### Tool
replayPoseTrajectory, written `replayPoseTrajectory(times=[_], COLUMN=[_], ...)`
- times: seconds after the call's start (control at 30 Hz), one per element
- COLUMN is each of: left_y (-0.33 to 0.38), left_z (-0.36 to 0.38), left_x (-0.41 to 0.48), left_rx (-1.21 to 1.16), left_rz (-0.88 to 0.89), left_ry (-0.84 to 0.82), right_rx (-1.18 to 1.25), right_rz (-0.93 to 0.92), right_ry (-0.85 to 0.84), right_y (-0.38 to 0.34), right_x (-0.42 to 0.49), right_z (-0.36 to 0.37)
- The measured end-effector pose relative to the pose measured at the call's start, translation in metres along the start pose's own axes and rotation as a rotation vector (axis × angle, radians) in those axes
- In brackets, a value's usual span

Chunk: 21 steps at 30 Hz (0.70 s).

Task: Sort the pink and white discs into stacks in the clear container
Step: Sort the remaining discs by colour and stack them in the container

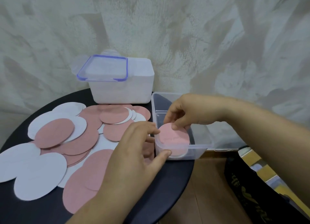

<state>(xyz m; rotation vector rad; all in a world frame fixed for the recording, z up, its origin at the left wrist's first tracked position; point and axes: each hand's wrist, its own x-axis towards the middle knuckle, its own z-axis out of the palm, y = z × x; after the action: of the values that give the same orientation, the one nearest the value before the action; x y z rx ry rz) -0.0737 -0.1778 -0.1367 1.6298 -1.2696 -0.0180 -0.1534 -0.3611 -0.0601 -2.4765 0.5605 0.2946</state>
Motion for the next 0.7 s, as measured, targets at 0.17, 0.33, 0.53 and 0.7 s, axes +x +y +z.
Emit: replayPoseTrajectory(times=[0.17,0.33,0.53,0.7], left_y=[0.0,0.0,0.0,0.001], left_z=[-0.001,-0.001,-0.001,-0.001], left_x=[-0.001,-0.002,-0.002,-0.003], left_rx=[0.013,-0.005,0.002,-0.004], left_rz=[0.014,0.002,0.004,-0.004], left_ry=[-0.002,-0.016,-0.016,-0.017], right_rx=[-0.079,-0.1,-0.152,-0.063], right_rz=[-0.007,0.019,0.068,0.088], right_ry=[-0.035,-0.109,-0.194,-0.241], right_y=[-0.002,-0.007,-0.016,-0.018], right_x=[0.002,0.002,0.007,0.006], right_z=[0.003,-0.001,0.0,0.0])
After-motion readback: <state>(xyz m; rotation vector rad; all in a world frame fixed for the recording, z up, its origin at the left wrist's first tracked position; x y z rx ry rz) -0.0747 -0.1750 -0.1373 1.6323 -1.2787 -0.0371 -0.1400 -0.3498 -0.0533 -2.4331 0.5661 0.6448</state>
